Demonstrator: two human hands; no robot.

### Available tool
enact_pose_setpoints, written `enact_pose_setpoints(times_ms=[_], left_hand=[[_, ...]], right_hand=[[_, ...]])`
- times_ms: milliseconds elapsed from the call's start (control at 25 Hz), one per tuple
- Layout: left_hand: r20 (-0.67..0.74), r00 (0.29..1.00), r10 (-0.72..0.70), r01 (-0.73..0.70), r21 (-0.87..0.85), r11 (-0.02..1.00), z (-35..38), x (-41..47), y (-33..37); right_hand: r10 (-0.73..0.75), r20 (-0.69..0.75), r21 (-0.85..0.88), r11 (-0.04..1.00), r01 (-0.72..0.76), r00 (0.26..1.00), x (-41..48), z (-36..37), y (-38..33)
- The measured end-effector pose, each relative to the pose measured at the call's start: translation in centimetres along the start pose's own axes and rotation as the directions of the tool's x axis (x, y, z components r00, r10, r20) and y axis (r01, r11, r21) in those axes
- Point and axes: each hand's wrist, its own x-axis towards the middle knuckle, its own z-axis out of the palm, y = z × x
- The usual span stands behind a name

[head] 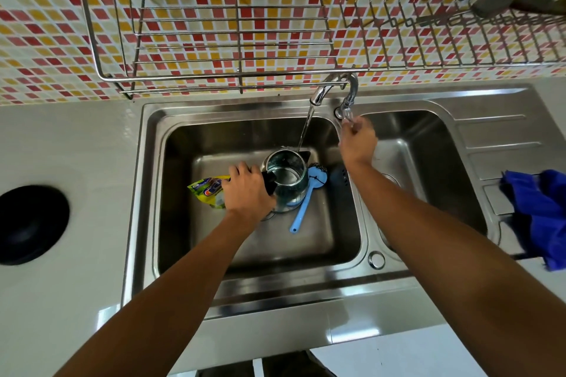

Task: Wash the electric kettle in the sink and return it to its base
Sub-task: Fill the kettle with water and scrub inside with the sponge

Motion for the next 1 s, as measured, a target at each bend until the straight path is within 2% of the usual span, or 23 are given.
enact_pose_setpoints(times_ms=[80,160,240,320,400,480,560,680,760,880,1000], left_hand=[[0.005,1.000,-0.003,0.002,0.007,1.000,0.2,-0.2,-0.2],[-0.001,1.000,-0.005,0.005,0.005,1.000,0.5,-0.4,-0.4],[-0.014,1.000,-0.009,0.009,-0.001,1.000,0.6,-0.1,-0.3],[-0.016,1.000,-0.011,0.011,-0.007,1.000,0.4,0.4,0.1],[-0.015,1.000,-0.005,0.004,-0.017,1.000,0.2,0.9,0.4],[-0.016,1.000,-0.004,0.004,-0.026,1.000,0.4,1.1,0.4],[-0.029,0.999,-0.013,0.012,-0.029,0.999,0.8,1.2,0.5],[-0.031,0.999,-0.023,0.022,-0.038,0.999,1.0,1.2,0.9],[-0.016,1.000,-0.017,0.016,-0.035,0.999,0.9,1.2,1.2],[-0.009,1.000,-0.005,0.005,-0.029,1.000,0.7,1.2,1.4],[-0.001,1.000,0.014,-0.014,-0.024,1.000,0.4,1.2,1.4]], right_hand=[[0.098,0.060,-0.085,0.992,-0.093,0.993,-3.2,0.6,2.7],[0.223,0.275,-0.310,0.941,-0.133,0.935,-7.3,1.6,6.7],[0.343,0.506,-0.485,0.872,-0.068,0.791,-11.0,2.9,9.9],[0.373,0.653,-0.526,0.849,0.041,0.659,-13.5,4.2,11.6],[0.425,0.690,-0.558,0.828,0.057,0.586,-15.1,5.5,11.9],[0.471,0.680,-0.556,0.831,-0.023,0.562,-16.0,6.6,12.4],[0.480,0.627,-0.526,0.842,-0.121,0.614,-16.1,7.2,13.1],[0.383,0.453,-0.465,0.872,-0.153,0.805,-15.2,6.4,12.2],[0.302,0.332,-0.398,0.904,-0.158,0.893,-14.5,5.1,10.3],[0.253,0.279,-0.334,0.930,-0.154,0.926,-12.9,3.1,6.7],[0.153,0.367,-0.463,0.886,0.037,0.918,-11.6,1.4,4.3]])
